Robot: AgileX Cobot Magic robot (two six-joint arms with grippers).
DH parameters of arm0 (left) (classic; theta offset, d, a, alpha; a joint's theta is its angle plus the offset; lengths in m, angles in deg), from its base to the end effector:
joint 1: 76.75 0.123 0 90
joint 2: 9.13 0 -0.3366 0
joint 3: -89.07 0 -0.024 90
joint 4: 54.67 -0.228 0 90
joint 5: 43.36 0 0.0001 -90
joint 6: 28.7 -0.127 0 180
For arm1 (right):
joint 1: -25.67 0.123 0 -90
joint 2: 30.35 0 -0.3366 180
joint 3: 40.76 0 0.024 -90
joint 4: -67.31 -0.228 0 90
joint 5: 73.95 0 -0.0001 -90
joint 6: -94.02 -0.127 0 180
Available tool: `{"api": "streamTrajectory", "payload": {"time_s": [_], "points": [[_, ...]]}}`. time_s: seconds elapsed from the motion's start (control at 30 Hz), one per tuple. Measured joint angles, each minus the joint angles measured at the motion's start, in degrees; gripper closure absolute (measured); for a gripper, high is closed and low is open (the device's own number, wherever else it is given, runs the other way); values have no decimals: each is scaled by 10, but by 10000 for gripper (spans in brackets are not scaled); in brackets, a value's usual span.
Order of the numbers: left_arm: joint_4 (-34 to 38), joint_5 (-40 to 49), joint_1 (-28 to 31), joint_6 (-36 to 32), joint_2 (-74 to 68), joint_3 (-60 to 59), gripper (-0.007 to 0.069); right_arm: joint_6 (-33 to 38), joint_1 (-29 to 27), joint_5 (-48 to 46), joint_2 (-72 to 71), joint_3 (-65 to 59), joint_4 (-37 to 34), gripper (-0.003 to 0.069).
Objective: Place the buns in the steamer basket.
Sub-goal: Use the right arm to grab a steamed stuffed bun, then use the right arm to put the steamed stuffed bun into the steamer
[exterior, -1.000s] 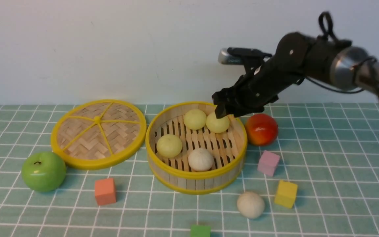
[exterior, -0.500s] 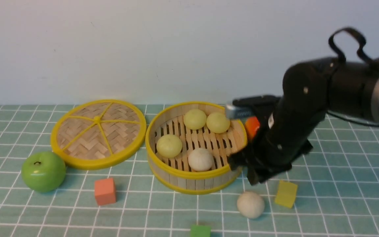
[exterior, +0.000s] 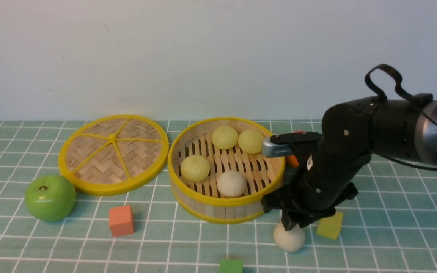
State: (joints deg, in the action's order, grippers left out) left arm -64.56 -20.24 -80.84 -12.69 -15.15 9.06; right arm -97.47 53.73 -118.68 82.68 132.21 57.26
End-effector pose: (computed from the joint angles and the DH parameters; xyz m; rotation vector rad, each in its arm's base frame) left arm 0.0115 0.0078 0.1570 -0.0924 1.8972 -0.0663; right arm 0.3235 0.1901 0.2179 -0.2639 2.9101 0.3246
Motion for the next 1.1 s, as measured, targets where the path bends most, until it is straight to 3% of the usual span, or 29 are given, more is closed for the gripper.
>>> {"api": "streamTrajectory", "payload": {"time_s": [0.3, 0.43, 0.53, 0.8, 1.1], "points": [[0, -1, 0, 0, 0, 0, 466, 0, 0, 10, 28, 0, 1, 466], [0, -2, 0, 0, 0, -1, 463, 0, 0, 10, 28, 0, 1, 596], [0, -2, 0, 0, 0, -1, 463, 0, 0, -3, 25, 5, 1, 647], [0, -2, 0, 0, 0, -1, 460, 9, -6, -98, -15, 125, 12, 648], [0, -2, 0, 0, 0, -1, 447, 13, -23, -13, 27, 240, 15, 648]]}}
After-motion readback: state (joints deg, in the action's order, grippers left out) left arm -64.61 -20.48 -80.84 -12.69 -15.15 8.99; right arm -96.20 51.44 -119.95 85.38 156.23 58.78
